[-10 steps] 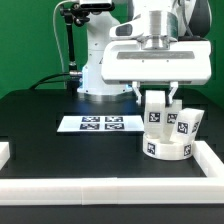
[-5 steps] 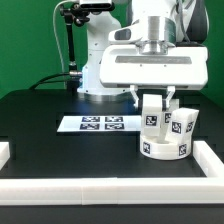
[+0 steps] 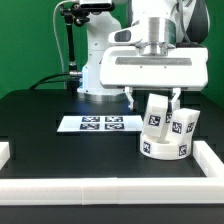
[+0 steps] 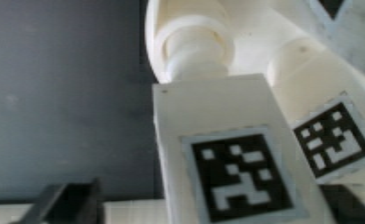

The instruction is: Assemble stool

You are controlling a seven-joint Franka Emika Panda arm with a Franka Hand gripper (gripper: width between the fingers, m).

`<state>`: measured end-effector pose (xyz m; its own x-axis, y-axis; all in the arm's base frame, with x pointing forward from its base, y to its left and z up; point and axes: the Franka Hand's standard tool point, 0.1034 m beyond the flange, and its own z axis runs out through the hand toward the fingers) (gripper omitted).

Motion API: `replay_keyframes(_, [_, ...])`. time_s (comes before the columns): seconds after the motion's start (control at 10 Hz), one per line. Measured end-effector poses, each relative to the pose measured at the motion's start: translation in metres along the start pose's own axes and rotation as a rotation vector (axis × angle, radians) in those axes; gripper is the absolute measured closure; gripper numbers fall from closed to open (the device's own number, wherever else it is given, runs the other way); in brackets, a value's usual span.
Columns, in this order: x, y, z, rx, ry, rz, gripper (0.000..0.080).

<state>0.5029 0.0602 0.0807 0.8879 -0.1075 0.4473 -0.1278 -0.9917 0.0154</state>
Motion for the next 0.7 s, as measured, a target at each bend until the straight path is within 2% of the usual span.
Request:
replay_keyframes(0.1, [0.0, 0.0, -0.003, 0.006, -0.019, 0.008, 0.0193])
replay_keyframes(0.2, [0.0, -0.002, -0.005, 0.013, -0.032, 0.011, 0.0157])
replay_keyframes(0.5, [0.003, -0.012, -0.019, 0.05, -0.091, 0.027, 0.0151])
replay_keyframes(0.7, [0.006, -0.014, -0.025, 0.063, -0.11, 0.034, 0.0151])
